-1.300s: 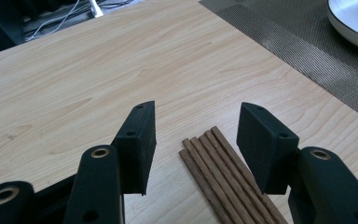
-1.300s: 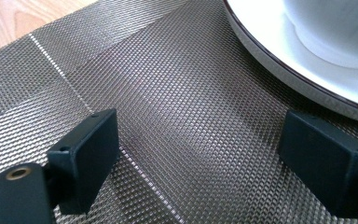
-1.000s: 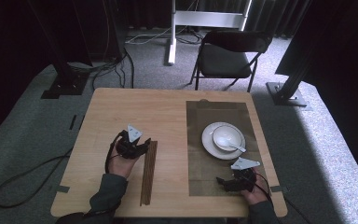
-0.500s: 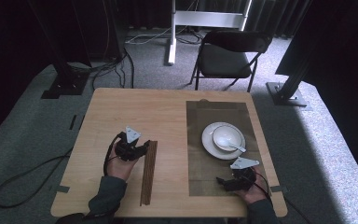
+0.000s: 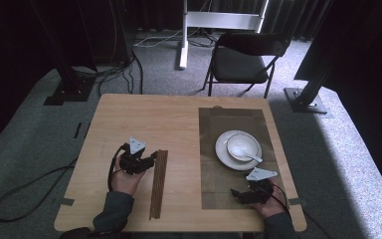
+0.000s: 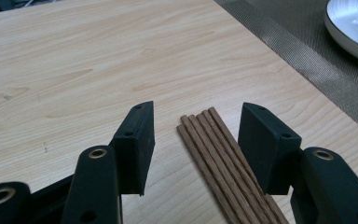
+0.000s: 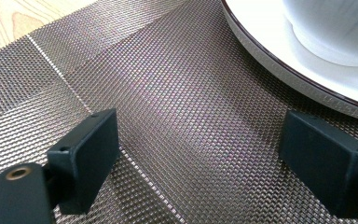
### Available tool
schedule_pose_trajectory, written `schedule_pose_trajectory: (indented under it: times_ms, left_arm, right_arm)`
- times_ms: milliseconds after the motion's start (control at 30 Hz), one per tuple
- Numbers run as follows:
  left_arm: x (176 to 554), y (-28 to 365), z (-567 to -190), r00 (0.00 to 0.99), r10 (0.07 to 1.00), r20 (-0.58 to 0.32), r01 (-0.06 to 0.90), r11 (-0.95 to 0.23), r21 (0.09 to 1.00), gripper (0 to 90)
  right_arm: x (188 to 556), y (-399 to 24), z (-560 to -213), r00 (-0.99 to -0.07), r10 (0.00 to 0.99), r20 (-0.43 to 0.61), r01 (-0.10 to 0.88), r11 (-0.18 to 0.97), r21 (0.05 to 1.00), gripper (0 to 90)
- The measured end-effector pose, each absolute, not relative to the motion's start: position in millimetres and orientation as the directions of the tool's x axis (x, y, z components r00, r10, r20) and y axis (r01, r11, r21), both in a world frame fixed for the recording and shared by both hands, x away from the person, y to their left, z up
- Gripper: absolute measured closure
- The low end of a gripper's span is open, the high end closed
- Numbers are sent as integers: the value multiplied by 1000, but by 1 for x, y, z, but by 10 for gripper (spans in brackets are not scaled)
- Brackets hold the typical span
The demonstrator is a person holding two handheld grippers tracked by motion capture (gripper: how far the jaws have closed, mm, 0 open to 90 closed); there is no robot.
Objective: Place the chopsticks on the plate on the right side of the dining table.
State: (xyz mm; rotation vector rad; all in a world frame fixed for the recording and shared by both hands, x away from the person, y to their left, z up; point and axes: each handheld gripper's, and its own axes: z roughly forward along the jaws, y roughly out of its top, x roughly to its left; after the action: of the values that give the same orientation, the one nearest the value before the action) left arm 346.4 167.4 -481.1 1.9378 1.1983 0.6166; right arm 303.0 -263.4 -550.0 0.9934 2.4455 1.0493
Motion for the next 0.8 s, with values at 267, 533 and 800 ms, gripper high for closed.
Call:
schedule_pose_trajectory:
  times_ms: [267, 533, 800]
  left_arm:
    - [343, 170, -485, 432, 902, -2, 543, -258, 799, 451]
    - [341, 169, -487, 428, 904, 6, 550, -266, 792, 451]
    - [338, 167, -490, 428, 904, 12, 558, -274, 783, 451]
  right_arm:
    - [303, -263, -550, -714, 701, -1, 481, 491, 726, 116]
    - [303, -263, -550, -713, 701, 0, 482, 491, 726, 116]
    - [303, -263, -550, -713, 701, 0, 482, 490, 726, 116]
